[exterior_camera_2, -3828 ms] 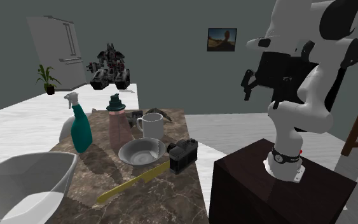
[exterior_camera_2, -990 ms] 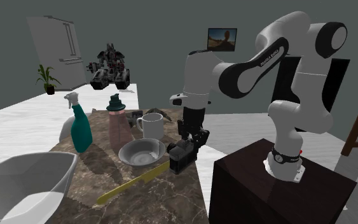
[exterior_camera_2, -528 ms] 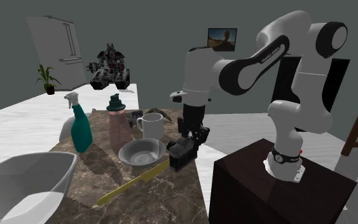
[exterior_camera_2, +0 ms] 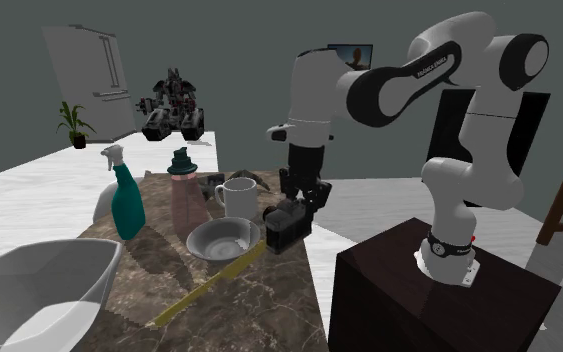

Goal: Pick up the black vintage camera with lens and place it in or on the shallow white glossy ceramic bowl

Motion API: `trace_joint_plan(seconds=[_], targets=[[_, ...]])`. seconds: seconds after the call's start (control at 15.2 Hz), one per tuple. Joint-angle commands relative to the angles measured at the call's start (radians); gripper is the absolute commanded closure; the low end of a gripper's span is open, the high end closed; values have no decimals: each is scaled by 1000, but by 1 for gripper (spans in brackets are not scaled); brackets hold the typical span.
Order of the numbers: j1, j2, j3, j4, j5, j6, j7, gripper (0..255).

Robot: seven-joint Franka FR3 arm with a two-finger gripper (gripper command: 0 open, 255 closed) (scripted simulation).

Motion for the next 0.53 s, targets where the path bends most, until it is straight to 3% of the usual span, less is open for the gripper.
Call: trace_joint_plan(seconds=[0.0,0.46], targets=[[0,-4,0,23,-1,-27,1,255],[1,-16,2,105,-4,-120,6,255]])
